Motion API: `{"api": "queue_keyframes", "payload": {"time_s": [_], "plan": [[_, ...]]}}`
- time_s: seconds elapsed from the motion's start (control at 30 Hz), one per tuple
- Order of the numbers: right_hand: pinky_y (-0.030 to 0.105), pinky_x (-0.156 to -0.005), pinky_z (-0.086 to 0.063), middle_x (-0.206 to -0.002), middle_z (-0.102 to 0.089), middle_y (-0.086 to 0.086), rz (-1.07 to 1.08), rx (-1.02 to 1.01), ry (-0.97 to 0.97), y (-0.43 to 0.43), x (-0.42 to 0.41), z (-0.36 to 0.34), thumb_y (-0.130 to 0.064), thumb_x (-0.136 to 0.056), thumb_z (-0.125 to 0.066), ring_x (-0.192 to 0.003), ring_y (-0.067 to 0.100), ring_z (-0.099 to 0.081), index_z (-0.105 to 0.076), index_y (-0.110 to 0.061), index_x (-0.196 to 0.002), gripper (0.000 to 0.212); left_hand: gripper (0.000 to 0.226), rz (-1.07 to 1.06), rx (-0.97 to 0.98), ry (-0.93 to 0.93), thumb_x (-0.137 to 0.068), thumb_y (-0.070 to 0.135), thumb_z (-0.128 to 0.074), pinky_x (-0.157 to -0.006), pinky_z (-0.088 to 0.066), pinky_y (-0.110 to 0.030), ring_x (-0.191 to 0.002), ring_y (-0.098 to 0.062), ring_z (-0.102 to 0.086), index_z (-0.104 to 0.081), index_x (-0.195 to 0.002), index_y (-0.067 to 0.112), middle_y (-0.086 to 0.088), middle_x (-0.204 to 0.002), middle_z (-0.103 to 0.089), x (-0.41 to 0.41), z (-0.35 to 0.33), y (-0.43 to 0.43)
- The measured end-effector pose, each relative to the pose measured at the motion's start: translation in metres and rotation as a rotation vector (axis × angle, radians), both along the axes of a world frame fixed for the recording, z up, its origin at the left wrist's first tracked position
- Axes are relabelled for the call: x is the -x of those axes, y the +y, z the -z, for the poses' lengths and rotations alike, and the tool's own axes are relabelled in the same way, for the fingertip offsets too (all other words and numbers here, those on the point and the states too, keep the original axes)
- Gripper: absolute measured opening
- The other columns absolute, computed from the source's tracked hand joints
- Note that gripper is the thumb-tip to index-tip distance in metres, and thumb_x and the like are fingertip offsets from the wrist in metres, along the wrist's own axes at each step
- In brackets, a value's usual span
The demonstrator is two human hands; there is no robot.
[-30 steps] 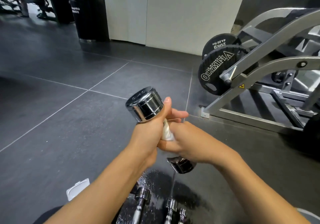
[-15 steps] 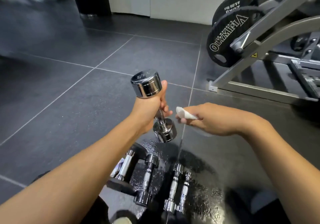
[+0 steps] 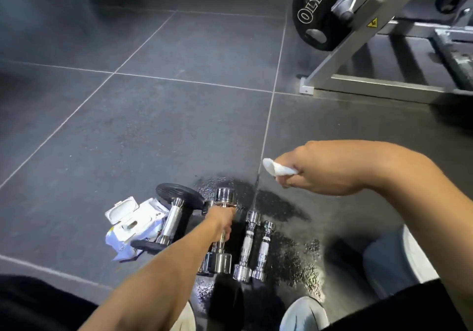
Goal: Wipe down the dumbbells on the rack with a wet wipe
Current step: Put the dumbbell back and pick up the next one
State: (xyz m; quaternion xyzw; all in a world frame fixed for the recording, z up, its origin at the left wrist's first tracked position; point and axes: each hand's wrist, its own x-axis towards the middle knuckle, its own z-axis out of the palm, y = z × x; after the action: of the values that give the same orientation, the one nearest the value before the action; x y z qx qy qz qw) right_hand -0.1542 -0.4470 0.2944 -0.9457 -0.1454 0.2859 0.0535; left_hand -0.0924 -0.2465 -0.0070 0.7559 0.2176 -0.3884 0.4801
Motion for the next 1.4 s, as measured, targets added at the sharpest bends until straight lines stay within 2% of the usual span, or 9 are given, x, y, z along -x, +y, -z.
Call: {"api": "queue_keyframes", "payload": {"time_s": [0.13, 0.33, 0.47, 0.73, 0.93, 1.0, 1.17, 1.27, 1.4], "plan": [[0.022, -0.061, -0.035, -0.075, -0.054, -0.005, -0.008, 0.042, 0.048, -0.010, 0.001, 0.012, -0.044, -0.109, -0.042, -0.066, 0.009, -0.049, -0.042, -0.026, -0.082, 0.033, 0.013, 0.065, -0.123, -0.051, -0.099, 0.018, -0.062, -0.057, -0.052, -0.036, -0.057, -0.019, -0.051, -0.065, -0.107, 0.008, -0.005, -0.073, -0.055, 0.001, 0.038, -0.012], [0.020, -0.058, -0.031, -0.073, -0.047, -0.005, 0.003, 0.070, 0.055, -0.019, -0.005, 0.020, -0.042, -0.110, -0.041, -0.063, 0.009, -0.043, -0.037, -0.026, -0.080, 0.034, 0.020, 0.122, -0.241, -0.057, -0.100, 0.022, -0.063, -0.087, -0.060, -0.042, -0.084, -0.028, -0.064, -0.061, -0.103, 0.002, -0.019, -0.123, -0.072, -0.004, 0.085, -0.018], [0.019, -0.058, -0.030, -0.074, -0.048, -0.007, -0.004, 0.078, 0.064, -0.019, -0.005, 0.022, -0.045, -0.110, -0.039, -0.064, 0.007, -0.044, -0.038, -0.026, -0.081, 0.034, 0.028, 0.234, -0.347, -0.111, -0.104, 0.028, -0.059, -0.075, -0.059, -0.040, -0.077, -0.029, -0.066, -0.061, -0.098, 0.001, -0.018, -0.098, -0.070, -0.001, 0.083, -0.016], [0.018, -0.057, -0.033, -0.071, -0.047, -0.010, 0.000, 0.038, 0.050, -0.017, -0.010, 0.018, -0.045, -0.109, -0.043, -0.059, 0.002, -0.044, -0.038, -0.032, -0.076, 0.036, 0.038, 0.513, -0.516, -0.167, -0.106, 0.030, -0.059, -0.067, -0.054, -0.032, -0.082, -0.025, -0.065, -0.064, -0.116, -0.007, -0.013, -0.102, -0.072, 0.007, 0.076, -0.013], [0.023, -0.057, -0.032, -0.073, -0.055, -0.004, 0.006, 0.034, 0.057, -0.016, -0.011, 0.015, -0.046, -0.109, -0.041, -0.062, 0.008, -0.047, -0.041, -0.024, -0.082, 0.034, 0.032, 0.738, -0.807, -0.507, -0.105, 0.034, -0.047, -0.101, -0.051, -0.038, -0.113, -0.024, -0.052, -0.048, -0.125, 0.009, -0.011, -0.124, -0.055, 0.037, 0.063, -0.015], [0.022, -0.058, -0.031, -0.075, -0.053, -0.005, 0.014, 0.042, 0.055, -0.016, -0.011, 0.011, -0.046, -0.109, -0.040, -0.064, 0.008, -0.047, -0.041, -0.025, -0.082, 0.035, 0.033, 0.799, -0.598, -0.582, -0.110, 0.028, -0.034, -0.105, -0.051, -0.037, -0.112, -0.022, -0.054, -0.051, -0.128, 0.006, -0.010, -0.124, -0.056, 0.045, 0.062, -0.026], [0.031, -0.064, -0.038, -0.085, -0.056, 0.001, 0.079, -0.014, 0.003, -0.023, -0.016, 0.013, -0.048, -0.108, -0.041, -0.070, 0.018, -0.051, -0.043, -0.021, -0.081, 0.038, 0.061, 0.357, -0.183, -0.053, -0.113, 0.046, -0.019, -0.117, -0.041, -0.047, -0.132, -0.034, -0.055, -0.037, -0.154, 0.005, -0.022, -0.146, -0.056, 0.049, 0.077, -0.049], [0.036, -0.076, -0.040, -0.105, -0.054, 0.005, 0.062, -0.008, -0.008, -0.023, -0.015, 0.010, -0.046, -0.110, -0.036, -0.077, 0.010, -0.051, -0.037, -0.033, -0.077, 0.035, 0.053, -0.015, 0.018, 0.111, -0.112, 0.049, -0.021, -0.085, -0.045, -0.037, -0.091, -0.022, -0.062, -0.052, -0.130, 0.011, -0.016, -0.114, -0.069, 0.057, 0.080, -0.049], [0.034, -0.089, -0.036, -0.114, -0.046, 0.004, 0.129, -0.004, 0.002, -0.024, -0.013, 0.003, -0.046, -0.111, -0.029, -0.085, 0.013, -0.026, -0.026, -0.042, -0.075, 0.037, 0.035, -0.121, 0.098, 0.179, -0.114, 0.019, -0.023, -0.058, -0.041, -0.030, -0.067, -0.017, -0.049, -0.044, -0.141, 0.023, -0.010, -0.088, -0.059, 0.056, 0.072, -0.042]]}}
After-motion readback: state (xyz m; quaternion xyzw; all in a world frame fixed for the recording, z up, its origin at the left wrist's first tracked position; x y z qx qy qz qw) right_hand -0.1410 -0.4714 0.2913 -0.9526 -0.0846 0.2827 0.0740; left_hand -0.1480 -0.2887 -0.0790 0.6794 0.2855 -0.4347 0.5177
